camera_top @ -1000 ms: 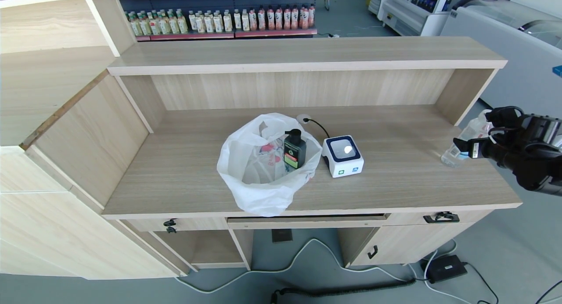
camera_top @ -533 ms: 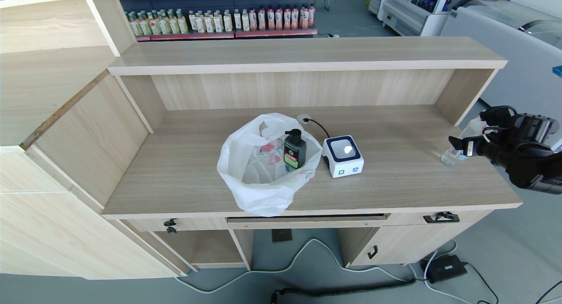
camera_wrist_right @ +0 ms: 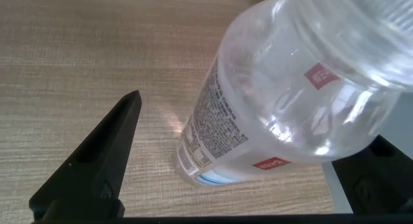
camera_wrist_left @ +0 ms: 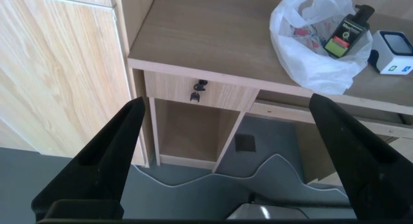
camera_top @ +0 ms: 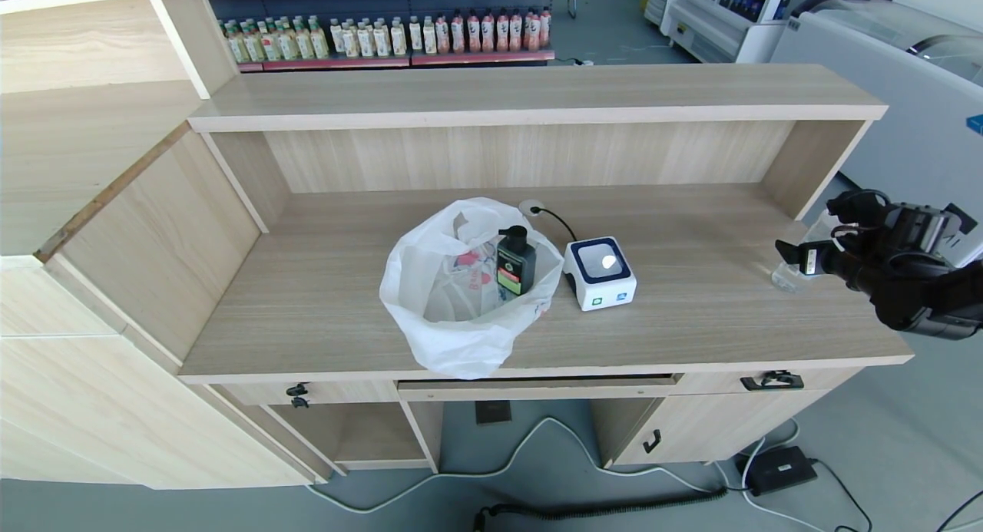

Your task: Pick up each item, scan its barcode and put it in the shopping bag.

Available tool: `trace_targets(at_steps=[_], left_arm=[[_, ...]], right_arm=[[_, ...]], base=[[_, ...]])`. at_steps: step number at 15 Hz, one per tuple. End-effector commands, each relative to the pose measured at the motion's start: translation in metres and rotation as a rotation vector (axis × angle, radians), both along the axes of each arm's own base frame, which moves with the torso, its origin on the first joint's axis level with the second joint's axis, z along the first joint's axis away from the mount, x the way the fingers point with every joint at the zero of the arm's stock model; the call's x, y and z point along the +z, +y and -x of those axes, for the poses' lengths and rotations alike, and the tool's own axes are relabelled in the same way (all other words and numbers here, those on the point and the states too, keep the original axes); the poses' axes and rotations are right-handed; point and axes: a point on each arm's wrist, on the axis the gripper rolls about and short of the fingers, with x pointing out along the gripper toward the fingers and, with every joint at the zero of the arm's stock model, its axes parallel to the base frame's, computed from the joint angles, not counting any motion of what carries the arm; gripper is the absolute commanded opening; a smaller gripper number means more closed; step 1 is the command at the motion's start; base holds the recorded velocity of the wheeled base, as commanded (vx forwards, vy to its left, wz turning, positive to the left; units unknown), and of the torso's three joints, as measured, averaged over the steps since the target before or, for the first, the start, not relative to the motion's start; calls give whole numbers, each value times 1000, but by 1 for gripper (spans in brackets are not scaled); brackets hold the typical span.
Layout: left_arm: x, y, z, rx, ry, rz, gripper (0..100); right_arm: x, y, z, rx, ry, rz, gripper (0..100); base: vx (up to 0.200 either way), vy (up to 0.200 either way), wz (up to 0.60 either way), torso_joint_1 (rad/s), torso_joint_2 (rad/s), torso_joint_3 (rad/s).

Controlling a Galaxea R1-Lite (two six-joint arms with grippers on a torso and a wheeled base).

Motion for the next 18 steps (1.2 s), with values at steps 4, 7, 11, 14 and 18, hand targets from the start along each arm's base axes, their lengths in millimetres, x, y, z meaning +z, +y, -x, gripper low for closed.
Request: trace_targets(at_steps=[4,7,11,14,18], left_arm=[[0,0,0,0,-1,1,100],[0,0,0,0,-1,1,100],[0,0,0,0,-1,1,100],[0,0,0,0,-1,1,100],[0,0,0,0,-1,1,100]], right_arm=[[-9,-3,-6,-1,6,-3,100],[-15,-4,-10,0,6,-3,100],[-15,-5,-15,2,-6,1,100],[-16,-5,-16,4,-9,2,100],[-18,-7,-21,3,-18,0,100]], base=[[0,0,0,0,0,0],[0,0,0,0,0,0],[0,0,0,0,0,0],[0,0,0,0,0,0],[0,0,0,0,0,0]])
